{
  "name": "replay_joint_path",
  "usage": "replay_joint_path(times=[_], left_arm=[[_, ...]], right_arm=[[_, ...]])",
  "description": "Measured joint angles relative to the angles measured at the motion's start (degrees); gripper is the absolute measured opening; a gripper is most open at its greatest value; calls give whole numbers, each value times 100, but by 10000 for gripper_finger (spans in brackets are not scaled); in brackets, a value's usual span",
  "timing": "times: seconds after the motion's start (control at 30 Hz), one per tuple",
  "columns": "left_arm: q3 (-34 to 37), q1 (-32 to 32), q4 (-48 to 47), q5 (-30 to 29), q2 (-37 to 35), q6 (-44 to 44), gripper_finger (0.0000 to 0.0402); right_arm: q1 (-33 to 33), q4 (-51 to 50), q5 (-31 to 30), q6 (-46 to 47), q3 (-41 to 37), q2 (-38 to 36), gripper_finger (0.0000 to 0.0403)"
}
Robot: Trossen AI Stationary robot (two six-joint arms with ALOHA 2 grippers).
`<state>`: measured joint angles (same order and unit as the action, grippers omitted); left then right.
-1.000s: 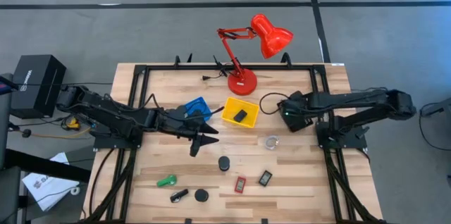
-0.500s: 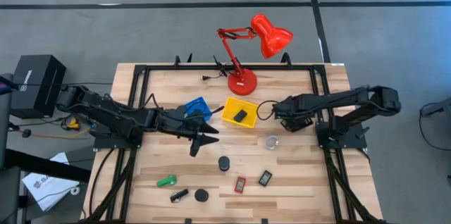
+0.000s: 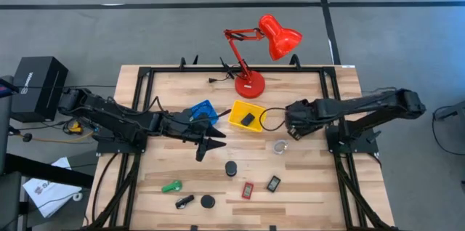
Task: Pick & Place Office items
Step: Put the blue hourglass into the blue bin
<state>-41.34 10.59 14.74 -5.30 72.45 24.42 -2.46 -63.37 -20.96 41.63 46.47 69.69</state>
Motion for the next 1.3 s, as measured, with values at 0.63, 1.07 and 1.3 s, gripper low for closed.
replay_joint_path(times=[0.63, 1.07, 1.3], left_arm=[[0, 104, 300, 7, 2, -141, 163], [0, 537, 618, 4, 2, -315, 163], [0, 634, 790, 0, 2, -327, 163]], right_arm=[[-3664, 4645, -518, -1615, -1873, -1697, 219], [-3866, 6589, -616, -1827, -2680, -1615, 219], [-3866, 6614, -616, -1827, -2672, -1613, 219]])
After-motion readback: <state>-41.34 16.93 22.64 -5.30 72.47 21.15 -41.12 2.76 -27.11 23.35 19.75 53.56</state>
